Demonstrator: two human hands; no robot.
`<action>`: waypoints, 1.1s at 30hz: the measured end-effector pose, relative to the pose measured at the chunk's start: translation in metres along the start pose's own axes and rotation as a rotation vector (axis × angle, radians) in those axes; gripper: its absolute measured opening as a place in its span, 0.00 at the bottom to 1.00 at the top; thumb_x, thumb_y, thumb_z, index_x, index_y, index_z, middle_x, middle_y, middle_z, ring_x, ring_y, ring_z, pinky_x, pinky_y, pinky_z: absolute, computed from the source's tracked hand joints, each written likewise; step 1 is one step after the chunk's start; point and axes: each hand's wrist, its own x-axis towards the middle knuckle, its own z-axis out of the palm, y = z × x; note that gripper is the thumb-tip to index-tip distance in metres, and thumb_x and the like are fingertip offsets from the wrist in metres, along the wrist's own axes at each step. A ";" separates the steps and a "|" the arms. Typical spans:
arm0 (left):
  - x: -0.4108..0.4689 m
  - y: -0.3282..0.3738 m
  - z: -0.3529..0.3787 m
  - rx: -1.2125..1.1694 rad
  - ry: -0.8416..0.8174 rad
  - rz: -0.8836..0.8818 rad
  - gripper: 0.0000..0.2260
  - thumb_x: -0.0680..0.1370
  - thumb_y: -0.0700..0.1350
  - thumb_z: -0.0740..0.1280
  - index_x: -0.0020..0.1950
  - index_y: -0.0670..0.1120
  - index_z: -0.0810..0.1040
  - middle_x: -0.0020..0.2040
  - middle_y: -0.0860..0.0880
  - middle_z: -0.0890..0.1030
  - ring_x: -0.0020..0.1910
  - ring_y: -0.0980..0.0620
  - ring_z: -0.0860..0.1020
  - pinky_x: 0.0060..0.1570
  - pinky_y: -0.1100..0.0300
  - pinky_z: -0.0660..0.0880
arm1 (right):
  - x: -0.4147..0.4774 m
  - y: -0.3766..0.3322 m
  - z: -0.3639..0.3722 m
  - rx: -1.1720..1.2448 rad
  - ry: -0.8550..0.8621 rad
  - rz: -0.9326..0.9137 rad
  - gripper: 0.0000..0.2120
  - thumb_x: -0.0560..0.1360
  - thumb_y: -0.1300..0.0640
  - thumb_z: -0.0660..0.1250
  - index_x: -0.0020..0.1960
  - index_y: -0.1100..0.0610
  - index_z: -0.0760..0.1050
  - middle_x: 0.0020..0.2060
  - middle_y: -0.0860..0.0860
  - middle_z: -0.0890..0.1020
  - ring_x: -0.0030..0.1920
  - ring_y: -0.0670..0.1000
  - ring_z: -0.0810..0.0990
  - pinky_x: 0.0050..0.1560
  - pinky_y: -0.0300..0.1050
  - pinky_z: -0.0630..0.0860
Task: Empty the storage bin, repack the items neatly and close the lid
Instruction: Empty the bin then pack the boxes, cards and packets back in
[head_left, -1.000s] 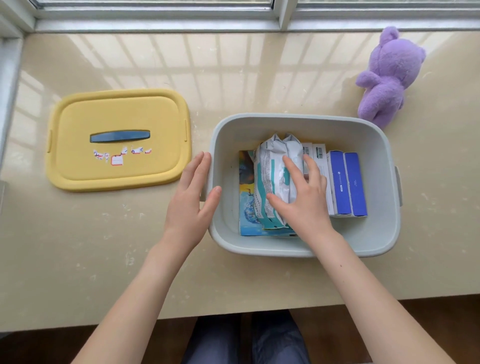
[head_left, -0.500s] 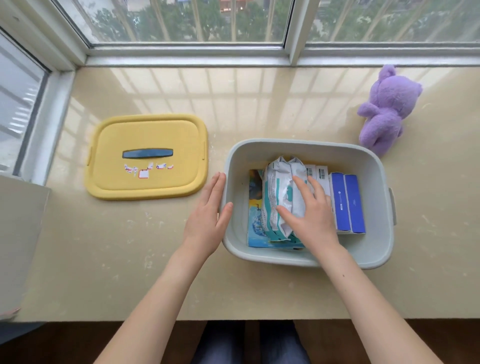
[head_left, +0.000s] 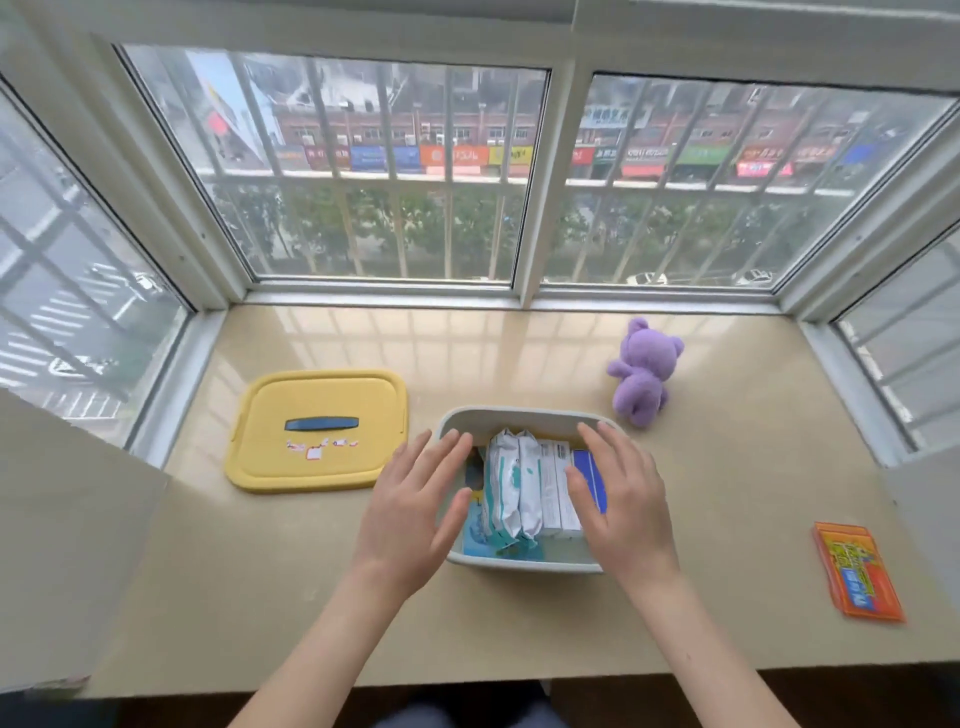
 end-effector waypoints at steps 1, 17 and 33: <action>-0.004 0.007 -0.009 0.003 0.009 0.013 0.23 0.82 0.55 0.53 0.76 0.51 0.66 0.74 0.54 0.69 0.75 0.48 0.62 0.73 0.52 0.57 | -0.006 -0.006 -0.009 -0.026 0.019 -0.026 0.24 0.79 0.45 0.57 0.70 0.56 0.73 0.66 0.55 0.75 0.67 0.56 0.72 0.66 0.50 0.68; -0.035 0.016 -0.018 0.009 -0.189 0.074 0.26 0.80 0.59 0.51 0.74 0.51 0.69 0.71 0.51 0.73 0.72 0.47 0.67 0.72 0.53 0.60 | -0.111 -0.008 -0.036 -0.205 -0.028 0.216 0.26 0.78 0.42 0.56 0.70 0.54 0.72 0.64 0.54 0.77 0.64 0.57 0.74 0.61 0.54 0.72; 0.006 0.165 0.082 -0.009 -0.385 0.321 0.26 0.80 0.62 0.51 0.74 0.52 0.70 0.72 0.50 0.72 0.72 0.45 0.66 0.70 0.49 0.63 | -0.206 0.122 -0.157 -0.210 0.161 0.641 0.29 0.78 0.40 0.52 0.73 0.54 0.67 0.69 0.56 0.73 0.70 0.57 0.69 0.66 0.56 0.69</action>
